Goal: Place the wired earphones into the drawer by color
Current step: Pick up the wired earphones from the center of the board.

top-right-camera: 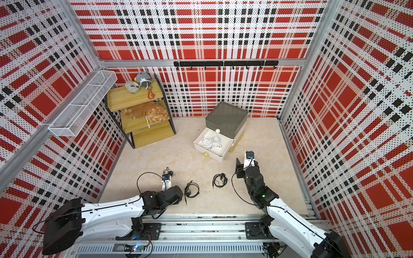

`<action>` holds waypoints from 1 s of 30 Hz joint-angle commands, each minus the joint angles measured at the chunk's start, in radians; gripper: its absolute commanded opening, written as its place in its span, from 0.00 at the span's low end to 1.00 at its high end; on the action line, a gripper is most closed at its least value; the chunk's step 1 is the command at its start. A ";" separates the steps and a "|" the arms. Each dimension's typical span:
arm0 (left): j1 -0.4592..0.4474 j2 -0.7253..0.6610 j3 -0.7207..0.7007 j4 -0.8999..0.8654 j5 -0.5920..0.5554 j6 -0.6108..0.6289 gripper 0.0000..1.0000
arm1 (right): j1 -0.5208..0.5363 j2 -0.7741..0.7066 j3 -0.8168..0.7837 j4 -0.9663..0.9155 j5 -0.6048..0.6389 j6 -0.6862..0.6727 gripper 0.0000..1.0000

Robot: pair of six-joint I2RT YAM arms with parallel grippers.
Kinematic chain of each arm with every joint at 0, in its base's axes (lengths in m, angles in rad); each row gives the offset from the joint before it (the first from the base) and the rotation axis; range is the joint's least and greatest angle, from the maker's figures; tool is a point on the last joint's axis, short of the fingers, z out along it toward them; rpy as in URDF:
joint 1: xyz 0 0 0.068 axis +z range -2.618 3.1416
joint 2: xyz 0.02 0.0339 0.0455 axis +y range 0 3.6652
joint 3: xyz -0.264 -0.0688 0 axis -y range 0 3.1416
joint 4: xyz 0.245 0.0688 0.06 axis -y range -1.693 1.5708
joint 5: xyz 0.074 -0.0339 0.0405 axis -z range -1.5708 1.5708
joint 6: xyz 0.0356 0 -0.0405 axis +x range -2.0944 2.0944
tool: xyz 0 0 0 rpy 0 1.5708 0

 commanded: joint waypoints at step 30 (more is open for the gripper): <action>0.113 0.035 0.460 0.015 -0.091 0.366 0.00 | -0.005 -0.025 -0.006 -0.006 0.014 0.005 0.66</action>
